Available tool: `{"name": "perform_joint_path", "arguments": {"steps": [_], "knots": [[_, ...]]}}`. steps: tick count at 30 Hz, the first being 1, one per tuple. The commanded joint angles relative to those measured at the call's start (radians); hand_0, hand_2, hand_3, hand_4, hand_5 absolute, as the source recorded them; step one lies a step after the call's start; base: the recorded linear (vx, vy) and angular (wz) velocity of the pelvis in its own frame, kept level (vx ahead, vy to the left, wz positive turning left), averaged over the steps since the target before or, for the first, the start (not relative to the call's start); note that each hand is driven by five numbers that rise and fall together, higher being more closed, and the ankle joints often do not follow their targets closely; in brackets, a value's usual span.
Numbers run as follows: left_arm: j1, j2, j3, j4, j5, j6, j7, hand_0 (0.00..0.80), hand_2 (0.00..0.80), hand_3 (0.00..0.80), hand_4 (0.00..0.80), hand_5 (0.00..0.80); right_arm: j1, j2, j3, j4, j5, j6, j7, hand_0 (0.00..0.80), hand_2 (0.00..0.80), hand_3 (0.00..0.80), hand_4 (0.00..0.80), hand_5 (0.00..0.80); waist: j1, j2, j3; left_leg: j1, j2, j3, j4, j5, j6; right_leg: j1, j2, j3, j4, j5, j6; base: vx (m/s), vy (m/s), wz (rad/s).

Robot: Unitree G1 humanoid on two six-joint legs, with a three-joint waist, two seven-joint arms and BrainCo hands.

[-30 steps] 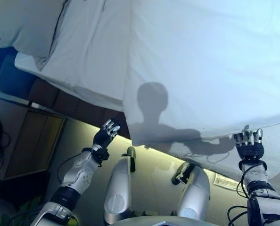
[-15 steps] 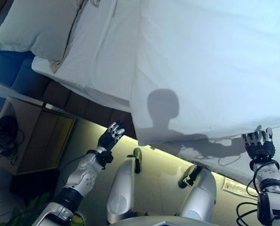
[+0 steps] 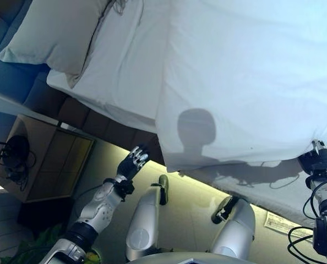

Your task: Make the bed neatly

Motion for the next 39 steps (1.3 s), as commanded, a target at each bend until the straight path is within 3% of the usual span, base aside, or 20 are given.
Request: {"name": "perform_joint_path", "arguments": {"steps": [1,2,6,10,11,12,14,20,28,39], "knots": [[0.02,0.019,0.015,-0.045,0.004,-0.067,0.014,0.0,0.0,0.0,0.0,0.0,0.009,0.031,0.019,0.012,-0.103,-0.091,0.026,0.8,0.8,0.8,0.8,0.8,0.041,-0.042,-0.039,0.121,0.072,-0.027,-0.047,-0.054,0.025,0.074,-0.039,0.076,-0.382,0.422,0.167,0.022,-0.086,0.01],[0.02,0.022,0.024,-0.05,0.01,-0.062,0.027,0.0,0.0,0.0,0.0,0.0,0.02,0.049,0.03,0.001,-0.128,-0.109,0.033,0.8,0.8,0.8,0.8,0.8,0.04,-0.053,-0.042,0.134,0.07,-0.02,-0.064,-0.028,0.034,0.099,-0.038,0.059,-0.418,0.45,0.152,0.045,-0.093,-0.03],[0.023,0.033,0.046,-0.057,0.116,-0.052,0.107,0.0,0.0,0.0,0.0,0.0,0.052,0.138,0.1,-0.088,-0.157,-0.161,0.028,0.8,0.8,0.8,0.8,0.8,0.046,-0.081,-0.072,0.224,0.061,-0.021,-0.128,-0.013,0.042,0.211,-0.019,0.035,-0.509,0.471,0.161,0.088,-0.067,-0.03],[0.028,0.071,0.062,-0.081,0.472,-0.04,0.297,0.0,0.0,0.0,0.0,0.0,0.093,0.245,0.194,-0.272,-0.213,-0.193,-0.052,0.8,0.8,0.8,0.8,0.8,0.056,-0.107,-0.104,0.325,0.052,-0.017,-0.206,0.008,0.048,0.334,0.006,0.006,-0.607,0.494,0.169,0.096,-0.048,-0.1],[0.029,0.073,0.062,-0.081,0.494,-0.037,0.304,0.0,0.0,0.0,0.0,0.0,0.097,0.251,0.2,-0.284,-0.218,-0.192,-0.06,0.8,0.8,0.8,0.8,0.8,0.056,-0.108,-0.105,0.333,0.052,-0.017,-0.212,0.009,0.048,0.344,0.008,0.003,-0.614,0.495,0.169,0.123,-0.027,-0.11],[0.025,0.101,0.059,-0.081,0.669,-0.011,0.393,0.0,0.0,0.0,0.0,0.0,0.11,0.286,0.239,-0.354,-0.269,-0.179,-0.08,0.8,0.8,0.8,0.8,0.8,0.057,-0.115,-0.13,0.37,0.051,-0.012,-0.245,0.018,0.048,0.39,0.022,-0.006,-0.654,0.5,0.171,0.116,-0.023,-0.07],[0.017,0.118,0.052,-0.085,0.754,0.031,0.425,0.0,0.0,0.0,0.0,0.0,0.12,0.321,0.295,-0.425,-0.302,-0.166,-0.118,0.8,0.8,0.8,0.8,0.8,0.055,-0.12,-0.152,0.411,0.053,-0.003,-0.284,0.03,0.045,0.438,0.038,-0.015,-0.697,0.505,0.173,0.124,-0.026,-0.09],[-0.021,0.091,0.014,-0.065,0.87,0.107,0.455,0.0,0.0,0.0,0.0,0.0,0.142,0.424,0.456,-0.611,-0.365,-0.138,-0.201,0.8,0.8,0.8,0.8,0.8,0.045,-0.132,-0.202,0.526,0.052,0.04,-0.392,0.056,0.038,0.572,0.081,-0.046,-0.813,0.521,0.178,0.076,-0.03,-0.1],[-0.039,0.053,-0.009,0.023,1.06,0.155,0.541,0.0,0.0,0.0,0.0,0.0,0.111,0.508,0.569,-0.713,-0.408,-0.094,-0.286,0.8,0.8,0.8,0.8,0.8,0.041,-0.146,-0.235,0.58,0.057,0.065,-0.422,0.065,0.027,0.622,0.1,-0.062,-0.857,0.532,0.179,0.019,-0.035,-0.07],[-0.152,-0.018,-0.175,-0.002,1.278,0.219,0.448,0.0,0.0,0.0,0.0,0.0,0.019,0.563,0.625,-0.745,-0.365,-0.035,-0.375,0.8,0.8,0.8,0.8,0.8,0.029,-0.149,-0.257,0.623,0.073,0.093,-0.46,0.068,0.018,0.652,0.121,-0.101,-0.892,0.54,0.186,0.015,-0.062,-0.02]]}}
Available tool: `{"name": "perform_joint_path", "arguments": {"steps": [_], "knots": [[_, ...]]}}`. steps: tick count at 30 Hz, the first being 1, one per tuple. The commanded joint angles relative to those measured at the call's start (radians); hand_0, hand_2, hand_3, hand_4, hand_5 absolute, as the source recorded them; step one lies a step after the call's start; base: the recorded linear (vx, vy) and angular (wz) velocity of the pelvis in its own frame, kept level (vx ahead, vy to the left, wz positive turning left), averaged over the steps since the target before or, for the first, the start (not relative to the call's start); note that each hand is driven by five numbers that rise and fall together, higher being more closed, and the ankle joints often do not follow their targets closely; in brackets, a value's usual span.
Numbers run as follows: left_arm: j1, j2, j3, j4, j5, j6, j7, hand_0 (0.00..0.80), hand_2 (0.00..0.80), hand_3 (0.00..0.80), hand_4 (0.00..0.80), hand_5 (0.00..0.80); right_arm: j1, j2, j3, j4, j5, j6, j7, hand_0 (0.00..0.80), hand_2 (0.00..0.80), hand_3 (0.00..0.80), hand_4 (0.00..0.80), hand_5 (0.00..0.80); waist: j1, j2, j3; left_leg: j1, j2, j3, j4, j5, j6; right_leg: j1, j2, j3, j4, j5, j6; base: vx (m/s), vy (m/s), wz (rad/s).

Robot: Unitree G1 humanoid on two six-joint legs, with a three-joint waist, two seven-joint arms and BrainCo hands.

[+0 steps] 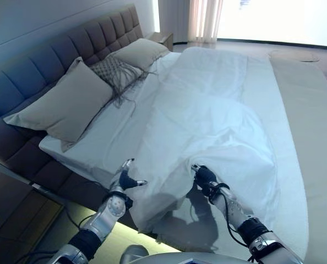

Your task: Make the bed neatly

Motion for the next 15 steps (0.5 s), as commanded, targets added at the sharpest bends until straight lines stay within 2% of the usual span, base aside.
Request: {"name": "perform_joint_path", "arguments": {"steps": [1,8,15], "knots": [[-0.143,0.017,-0.033,-0.073,0.087,0.003,-0.033,0.0,0.0,0.0,0.0,0.0,-0.213,0.076,-0.004,-0.093,0.02,-0.011,0.002,0.8,0.8,0.8,0.8,0.8,0.007,-0.057,0.049,0.039,0.035,0.011,0.022,-0.046,-0.021,0.142,-0.056,-0.045,-0.508,0.493,0.13,-0.003,-0.068,-0.01],[-0.201,-0.042,-0.125,-0.086,0.1,0.048,-0.068,0.0,0.0,0.0,0.0,0.0,-0.241,0.098,-0.002,-0.09,0.022,0.053,-0.061,0.8,0.8,0.8,0.8,0.8,-0.011,-0.058,0.041,0.051,0.04,0.024,0.005,-0.04,-0.024,0.15,-0.054,-0.069,-0.518,0.498,0.136,0.001,-0.056,-0.02],[-0.216,-0.064,-0.163,-0.091,0.104,0.077,-0.035,0.0,0.0,0.0,0.0,0.0,-0.252,0.132,0.05,-0.087,-0.004,0.075,-0.077,0.8,0.8,0.8,0.8,0.8,-0.016,-0.05,0.046,0.055,0.04,0.02,0.007,-0.042,-0.029,0.151,-0.049,-0.077,-0.523,0.5,0.134,-0.002,-0.018,-0.04]]}}
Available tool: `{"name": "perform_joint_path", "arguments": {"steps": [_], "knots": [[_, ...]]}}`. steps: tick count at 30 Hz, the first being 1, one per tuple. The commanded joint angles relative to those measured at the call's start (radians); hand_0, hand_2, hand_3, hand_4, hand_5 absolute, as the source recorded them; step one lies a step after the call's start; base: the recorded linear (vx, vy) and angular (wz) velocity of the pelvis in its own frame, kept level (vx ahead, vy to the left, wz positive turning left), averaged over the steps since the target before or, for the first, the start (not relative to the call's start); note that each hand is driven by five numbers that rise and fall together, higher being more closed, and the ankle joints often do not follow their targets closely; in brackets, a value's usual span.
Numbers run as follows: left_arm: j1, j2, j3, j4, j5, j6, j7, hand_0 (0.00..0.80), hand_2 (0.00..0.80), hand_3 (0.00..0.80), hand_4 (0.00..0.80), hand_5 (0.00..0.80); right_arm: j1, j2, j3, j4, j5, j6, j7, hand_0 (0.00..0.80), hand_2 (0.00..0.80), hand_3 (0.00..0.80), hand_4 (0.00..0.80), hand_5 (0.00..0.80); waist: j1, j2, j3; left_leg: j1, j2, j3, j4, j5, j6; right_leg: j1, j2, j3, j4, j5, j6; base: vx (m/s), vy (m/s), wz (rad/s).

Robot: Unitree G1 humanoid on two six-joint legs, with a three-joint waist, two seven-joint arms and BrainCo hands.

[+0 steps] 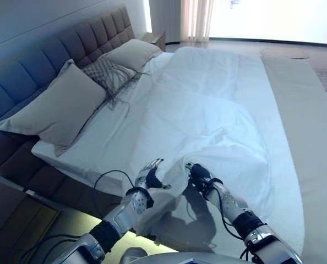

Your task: Make the bed neatly

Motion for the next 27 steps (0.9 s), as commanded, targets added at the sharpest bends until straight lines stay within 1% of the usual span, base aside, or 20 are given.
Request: {"name": "perform_joint_path", "arguments": {"steps": [1,4,6,9,10,11,14,19,23,25,27], "knots": [[-0.123,0.03,-0.037,-0.059,0.051,0.001,0.054,0.0,0.0,0.0,0.0,0.0,-0.195,0.115,0.013,-0.086,-0.01,-0.017,0.024,0.8,0.8,0.8,0.8,0.8,0.01,-0.047,0.047,0.041,0.029,-0.004,0.017,-0.049,-0.019,0.148,-0.058,-0.072,-0.51,0.499,0.134,0.0,0.0,0.0],[-0.124,0.027,-0.048,-0.048,0.068,0.014,0.08,0.0,0.0,0.0,0.0,0.0,-0.204,0.13,0.037,-0.089,-0.019,-0.027,0.016,0.8,0.8,0.8,0.8,0.8,0.015,-0.043,0.047,0.042,0.025,-0.01,0.016,-0.046,-0.021,0.155,-0.059,-0.078,-0.512,0.501,0.131,0.0,0.0,0.0],[-0.123,0.03,-0.054,-0.048,0.082,0.039,0.072,0.0,0.0,0.0,0.0,0.0,-0.211,0.138,0.049,-0.09,-0.013,-0.036,0.002,0.8,0.8,0.8,0.8,0.8,0.019,-0.041,0.048,0.043,0.021,-0.014,0.016,-0.045,-0.022,0.158,-0.06,-0.082,-0.511,0.504,0.129,0.005,0.008,0.02],[-0.12,0.025,-0.066,-0.033,0.084,0.06,0.033,0.0,0.0,0.0,0.0,0.0,-0.225,0.145,0.053,-0.089,-0.016,-0.039,-0.007,0.8,0.8,0.8,0.8,0.8,0.021,-0.039,0.047,0.041,0.016,-0.018,0.016,-0.045,-0.023,0.158,-0.059,-0.085,-0.511,0.506,0.128,0.007,0.011,0.03],[-0.117,0.019,-0.075,-0.025,0.09,0.068,-0.008,0.0,0.0,0.0,0.0,0.0,-0.23,0.15,0.051,-0.088,-0.026,-0.038,-0.01,0.8,0.8,0.8,0.8,0.8,0.021,-0.038,0.047,0.04,0.014,-0.019,0.017,-0.046,-0.022,0.157,-0.059,-0.086,-0.51,0.507,0.129,0.0,0.0,0.0],[-0.115,0.016,-0.081,-0.019,0.099,0.072,-0.025,0.0,0.0,0.0,0.0,0.0,-0.234,0.152,0.048,-0.089,-0.03,-0.035,-0.012,0.8,0.8,0.8,0.8,0.8,0.02,-0.037,0.046,0.04,0.013,-0.02,0.018,-0.046,-0.021,0.155,-0.06,-0.085,-0.51,0.507,0.13,0.0,0.0,0.0],[-0.109,0.004,-0.101,-0.004,0.096,0.076,-0.058,0.0,0.0,0.0,0.0,0.0,-0.249,0.148,0.045,-0.088,-0.03,-0.033,-0.015,0.8,0.8,0.8,0.8,0.8,0.019,-0.035,0.047,0.038,0.011,-0.02,0.019,-0.047,-0.02,0.153,-0.06,-0.085,-0.511,0.509,0.132,0.0,0.0,0.0],[-0.093,-0.017,-0.139,0.037,0.111,0.116,-0.052,0.0,0.0,0.0,0.0,0.0,-0.256,0.14,0.038,-0.103,-0.029,-0.023,-0.018,0.8,0.8,0.8,0.8,0.8,0.012,-0.032,0.05,0.04,0.01,-0.016,0.013,-0.045,-0.021,0.15,-0.058,-0.082,-0.515,0.514,0.136,0.007,-0.004,-0.02],[-0.084,-0.03,-0.149,0.071,0.125,0.15,-0.028,0.0,0.0,0.0,0.0,0.0,-0.263,0.139,0.033,-0.108,-0.017,-0.02,-0.025,0.8,0.8,0.8,0.8,0.8,0.01,-0.03,0.055,0.042,0.015,-0.01,0.009,-0.044,-0.024,0.151,-0.055,-0.084,-0.521,0.514,0.137,0.009,-0.006,-0.02],[-0.082,-0.031,-0.156,0.097,0.192,0.136,-0.009,0.0,0.0,0.0,0.0,0.0,-0.265,0.142,0.032,-0.118,-0.019,-0.015,-0.025,0.8,0.8,0.8,0.8,0.8,0.007,-0.031,0.058,0.043,0.019,-0.007,0.005,-0.04,-0.027,0.152,-0.053,-0.085,-0.522,0.513,0.139,0.0,0.0,0.0],[-0.089,-0.028,-0.162,0.106,0.248,0.14,-0.007,0.0,0.0,0.0,0.0,0.0,-0.265,0.143,0.036,-0.127,-0.023,-0.017,-0.027,0.8,0.8,0.8,0.8,0.8,0.005,-0.032,0.059,0.044,0.025,-0.004,-0.002,-0.034,-0.031,0.152,-0.054,-0.087,-0.521,0.512,0.14,0.029,-0.036,-0.01]]}}
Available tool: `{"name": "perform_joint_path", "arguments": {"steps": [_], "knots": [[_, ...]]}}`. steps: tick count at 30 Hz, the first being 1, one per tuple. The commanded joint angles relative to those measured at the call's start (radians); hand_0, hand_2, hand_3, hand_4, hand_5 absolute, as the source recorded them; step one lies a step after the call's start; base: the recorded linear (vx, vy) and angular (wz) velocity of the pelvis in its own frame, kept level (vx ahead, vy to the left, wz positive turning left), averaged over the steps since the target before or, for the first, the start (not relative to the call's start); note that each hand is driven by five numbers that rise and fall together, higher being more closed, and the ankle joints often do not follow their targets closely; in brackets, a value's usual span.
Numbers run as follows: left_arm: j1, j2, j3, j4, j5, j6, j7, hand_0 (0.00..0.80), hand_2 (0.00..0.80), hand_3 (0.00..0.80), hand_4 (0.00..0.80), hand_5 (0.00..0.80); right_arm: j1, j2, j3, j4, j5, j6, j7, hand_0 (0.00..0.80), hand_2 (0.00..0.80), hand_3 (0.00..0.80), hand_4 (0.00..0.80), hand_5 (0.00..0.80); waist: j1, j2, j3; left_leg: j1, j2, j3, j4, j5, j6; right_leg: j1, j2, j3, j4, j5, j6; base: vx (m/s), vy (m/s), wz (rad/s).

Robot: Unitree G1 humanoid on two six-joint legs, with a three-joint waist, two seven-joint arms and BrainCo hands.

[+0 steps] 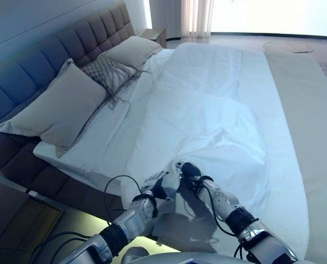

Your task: Make the bed neatly

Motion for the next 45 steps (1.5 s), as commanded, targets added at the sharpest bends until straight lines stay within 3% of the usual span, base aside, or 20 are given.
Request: {"name": "perform_joint_path", "arguments": {"steps": [1,8,9,10,11,19,32,33,34,45], "knots": [[-0.093,0.016,-0.063,0.011,0.149,0.005,0.048,0.0,0.0,0.0,0.0,0.0,-0.222,0.107,-0.005,-0.109,0.0,-0.039,0.018,0.8,0.8,0.8,0.8,0.8,0.003,-0.056,0.041,0.03,0.028,-0.004,-0.004,-0.028,-0.034,0.127,-0.055,-0.071,-0.494,0.508,0.134,0.042,-0.044,-0.01],[-0.145,-0.038,-0.082,0.046,0.125,0.049,0.109,0.0,0.0,0.0,0.0,0.0,-0.229,0.124,0.016,-0.13,0.021,-0.046,-0.019,0.8,0.8,0.8,0.8,0.8,-0.007,-0.065,0.034,0.044,0.038,0.001,-0.032,-0.015,-0.042,0.136,-0.039,-0.075,-0.511,0.507,0.138,0.036,-0.048,-0.02],[-0.151,-0.041,-0.082,0.046,0.141,0.044,0.107,0.188,0.188,0.188,0.188,0.188,-0.23,0.124,0.016,-0.131,0.024,-0.044,-0.021,0.8,0.8,0.8,0.8,0.8,-0.009,-0.065,0.034,0.046,0.039,0.002,-0.034,-0.014,-0.043,0.137,-0.037,-0.075,-0.512,0.506,0.137,0.0,0.0,0.0],[-0.156,-0.044,-0.084,0.041,0.159,0.047,0.099,0.612,0.612,0.612,0.612,0.612,-0.229,0.124,0.017,-0.132,0.025,-0.042,-0.019,0.8,0.8,0.8,0.8,0.8,-0.011,-0.065,0.034,0.048,0.04,0.003,-0.035,-0.014,-0.043,0.139,-0.035,-0.075,-0.513,0.504,0.136,0.016,-0.025,-0.06],[-0.157,-0.046,-0.085,0.037,0.164,0.049,0.099,0.8,0.8,0.8,0.8,0.8,-0.226,0.125,0.018,-0.134,0.025,-0.04,-0.019,0.8,0.8,0.8,0.8,0.8,-0.012,-0.064,0.034,0.049,0.042,0.002,-0.036,-0.012,-0.044,0.141,-0.034,-0.076,-0.514,0.503,0.136,0.017,-0.022,-0.1],[-0.165,-0.061,-0.085,0.041,0.134,0.075,0.117,0.8,0.8,0.8,0.8,0.8,-0.205,0.128,0.036,-0.167,0.032,-0.03,-0.021,0.8,0.8,0.8,0.8,0.8,-0.025,-0.058,0.027,0.059,0.046,0.006,-0.059,0.002,-0.049,0.15,-0.026,-0.082,-0.523,0.501,0.134,0.007,0.002,-0.03],[-0.167,-0.05,-0.05,0.119,0.111,0.035,0.191,0.8,0.8,0.8,0.8,0.8,-0.158,0.13,0.055,-0.169,0.07,-0.014,-0.014,0.8,0.8,0.8,0.8,0.8,-0.031,-0.055,0.014,0.072,0.04,0.01,-0.063,0.006,-0.047,0.173,-0.027,-0.086,-0.526,0.499,0.129,-0.008,0.011,0.0],[-0.168,-0.042,-0.037,0.131,0.108,0.033,0.198,0.8,0.8,0.8,0.8,0.8,-0.152,0.127,0.057,-0.169,0.067,-0.003,-0.016,0.48,0.48,0.48,0.48,0.48,-0.032,-0.055,0.012,0.073,0.039,0.01,-0.061,0.006,-0.047,0.174,-0.027,-0.085,-0.524,0.499,0.128,0.0,0.0,0.0],[-0.169,-0.035,-0.023,0.142,0.108,0.028,0.206,0.8,0.8,0.8,0.8,0.8,-0.147,0.125,0.06,-0.169,0.059,0.009,-0.014,0.0,0.0,0.0,0.0,0.0,-0.033,-0.054,0.01,0.072,0.038,0.01,-0.06,0.007,-0.047,0.174,-0.028,-0.083,-0.523,0.498,0.127,-0.024,0.026,-0.04],[-0.151,0.05,0.153,0.281,0.164,-0.041,0.316,0.8,0.8,0.8,0.8,0.8,-0.032,0.044,0.085,-0.294,0.064,0.126,0.132,0.0,0.0,0.0,0.0,0.0,-0.067,-0.04,-0.015,0.092,0.03,0.017,-0.071,0.023,-0.049,0.179,-0.012,-0.056,-0.525,0.497,0.11,-0.01,0.027,-0.02]]}}
